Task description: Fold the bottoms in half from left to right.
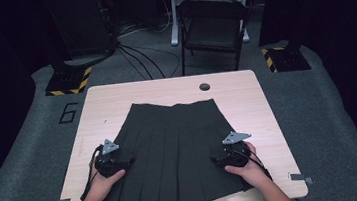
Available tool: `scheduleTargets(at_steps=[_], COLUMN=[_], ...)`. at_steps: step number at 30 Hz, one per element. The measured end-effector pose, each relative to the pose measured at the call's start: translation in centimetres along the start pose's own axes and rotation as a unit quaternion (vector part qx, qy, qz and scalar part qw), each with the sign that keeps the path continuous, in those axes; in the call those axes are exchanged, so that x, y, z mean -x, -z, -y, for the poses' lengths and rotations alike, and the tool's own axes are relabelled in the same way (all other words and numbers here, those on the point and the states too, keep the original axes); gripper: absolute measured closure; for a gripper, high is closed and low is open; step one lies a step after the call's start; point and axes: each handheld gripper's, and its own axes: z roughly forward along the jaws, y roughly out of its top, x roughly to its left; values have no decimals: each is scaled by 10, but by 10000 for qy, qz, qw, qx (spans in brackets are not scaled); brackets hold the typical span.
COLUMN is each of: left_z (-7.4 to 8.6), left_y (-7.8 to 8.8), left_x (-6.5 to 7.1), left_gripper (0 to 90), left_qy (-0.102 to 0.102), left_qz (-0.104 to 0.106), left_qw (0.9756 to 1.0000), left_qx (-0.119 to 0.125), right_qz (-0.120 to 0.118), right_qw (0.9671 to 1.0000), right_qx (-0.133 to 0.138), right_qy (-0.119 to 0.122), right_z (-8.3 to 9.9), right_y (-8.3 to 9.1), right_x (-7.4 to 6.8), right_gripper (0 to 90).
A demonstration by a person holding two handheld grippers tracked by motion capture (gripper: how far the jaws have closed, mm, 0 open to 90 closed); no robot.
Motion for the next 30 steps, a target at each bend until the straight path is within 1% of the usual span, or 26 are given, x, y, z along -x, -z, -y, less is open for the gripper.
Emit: scheduleTargets(at_steps=[7,9,12,14,16,17,18,19,21,27,30], left_z=[0,0,0,0,0,0,-1,0,-1,-1,0], left_y=[0,0,0,0,0,0,0,-1,0,0,-1], left_x=[0,0,0,0,0,0,0,2,1,1,2], left_gripper=[253,252,249,249,249,251,251,253,255,256,255], left_qy=[-8,-61,-71,-56,-52,-54,-47,33,22,22,33], left_qz=[15,-30,-29,-27,-18,4,-14,-66,-49,-58,-86], left_qw=[10000,10000,10000,10000,10000,10000,10000,10000,10000,10000,10000], left_qx=[-11,17,16,16,18,-37,-35,23,-23,-23,31], right_qz=[18,0,32,4,20,20,20,22,11,9,9], right_qw=[10000,10000,10000,10000,10000,10000,10000,10000,10000,10000,10000], right_qx=[-5,-12,13,-40,-9,-3,-3,-21,-19,-14,-9], right_qy=[15,15,17,34,31,25,25,36,23,13,15], right_z=[0,0,0,0,0,0,0,0,0,0,0], right_y=[0,0,0,0,0,0,0,0,0,0,0], right_x=[0,0,0,0,0,-1,-1,-1,-1,-1,-1], right_gripper=[215,215,214,214,214,214,214,214,214,214,214])
